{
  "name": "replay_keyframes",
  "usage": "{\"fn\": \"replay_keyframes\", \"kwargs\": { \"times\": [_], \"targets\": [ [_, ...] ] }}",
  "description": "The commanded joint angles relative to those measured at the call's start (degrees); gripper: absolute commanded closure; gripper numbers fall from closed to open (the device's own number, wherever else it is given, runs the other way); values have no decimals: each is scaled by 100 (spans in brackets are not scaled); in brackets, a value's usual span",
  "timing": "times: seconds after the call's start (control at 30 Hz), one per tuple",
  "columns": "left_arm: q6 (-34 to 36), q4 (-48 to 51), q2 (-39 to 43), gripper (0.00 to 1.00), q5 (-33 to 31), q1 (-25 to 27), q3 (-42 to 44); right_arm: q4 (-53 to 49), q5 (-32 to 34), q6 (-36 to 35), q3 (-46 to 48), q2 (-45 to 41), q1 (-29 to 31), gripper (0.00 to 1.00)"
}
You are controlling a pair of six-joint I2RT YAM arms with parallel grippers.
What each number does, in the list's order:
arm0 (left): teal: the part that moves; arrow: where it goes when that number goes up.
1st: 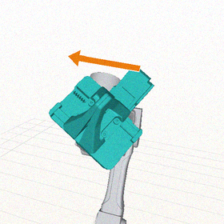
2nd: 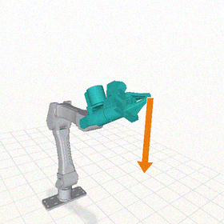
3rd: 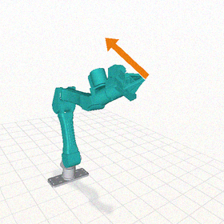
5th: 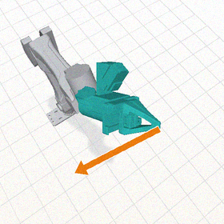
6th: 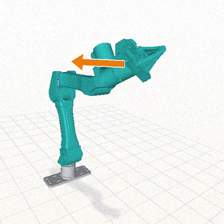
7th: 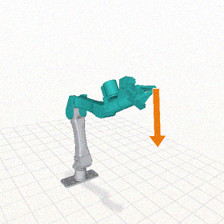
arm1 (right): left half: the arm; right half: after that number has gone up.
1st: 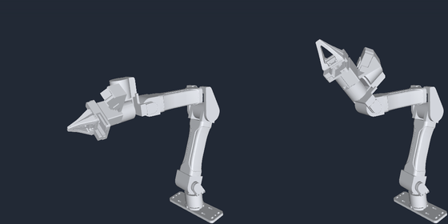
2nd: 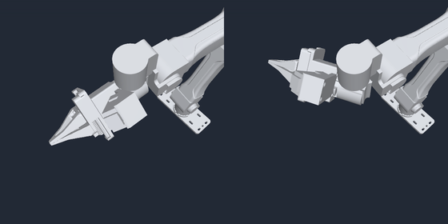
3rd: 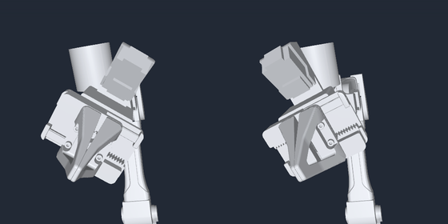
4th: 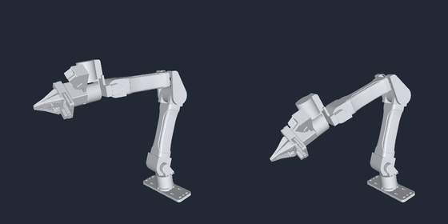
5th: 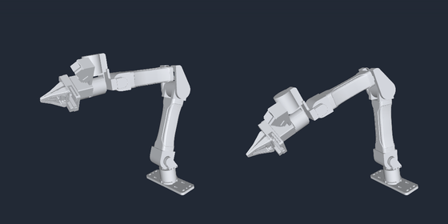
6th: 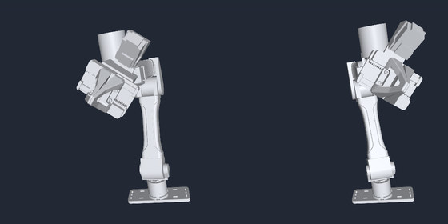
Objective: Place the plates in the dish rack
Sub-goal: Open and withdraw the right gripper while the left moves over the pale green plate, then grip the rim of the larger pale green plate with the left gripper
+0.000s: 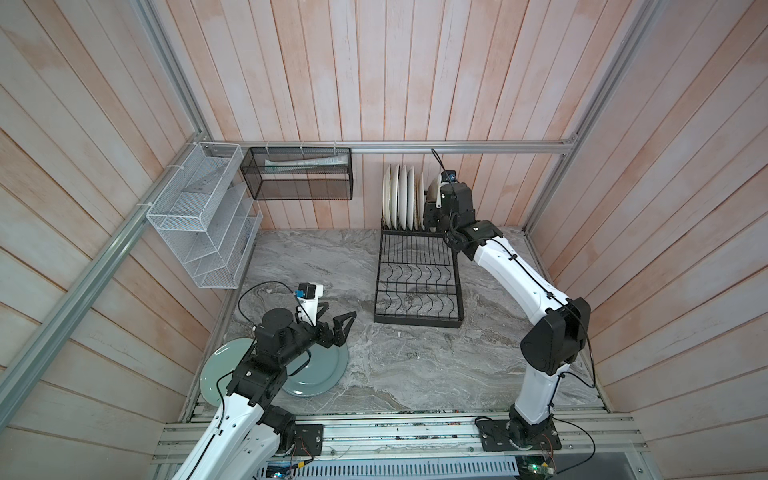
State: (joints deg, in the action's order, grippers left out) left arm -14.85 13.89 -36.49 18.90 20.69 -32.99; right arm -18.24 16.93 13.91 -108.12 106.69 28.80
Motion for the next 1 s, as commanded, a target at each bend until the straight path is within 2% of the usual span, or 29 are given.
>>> {"fn": "replay_keyframes", "kwargs": {
  "times": [0.0, 0.13, 0.3, 0.33, 0.4, 0.5, 0.63, 0.73, 0.8, 0.97],
  "targets": [
    [-126, 185, -22, 0, -206, 21, -208, -118, -143, 84, -140, -402, 22, 47],
    [-517, 635, 16, 0, -451, 25, -449, -54, -245, 68, 86, -837, 20, 38],
    [-1952, 1840, 149, 0, -755, -2, -872, 377, -497, 156, 997, -1740, 19, 27],
    [-2224, 2090, 196, 0, -816, 3, -930, 550, -625, 240, 1313, -1989, 21, 21],
    [-2734, 2531, 332, 0, -924, 2, -972, 823, -904, 435, 1930, -2426, 21, 2],
    [-3102, 2983, 673, 0, -756, 4, -814, 1286, -976, 880, 3044, -3197, 34, 2],
    [-3666, 3121, 978, 0, -498, 1, -137, 1900, -968, 1287, 4593, -4295, 101, 2],
    [-3756, 3167, 797, 0, -796, 1, 232, 1913, -1006, 1257, 5207, -4726, 300, 2],
    [-3718, 2769, 594, 0, -538, 14, 350, 1876, -1014, 1167, 5482, -4875, 526, 2],
    [-3944, 2381, 5, 0, -1017, 20, 505, 2017, -988, 896, 6129, -5018, 1058, 2]
  ]
}}
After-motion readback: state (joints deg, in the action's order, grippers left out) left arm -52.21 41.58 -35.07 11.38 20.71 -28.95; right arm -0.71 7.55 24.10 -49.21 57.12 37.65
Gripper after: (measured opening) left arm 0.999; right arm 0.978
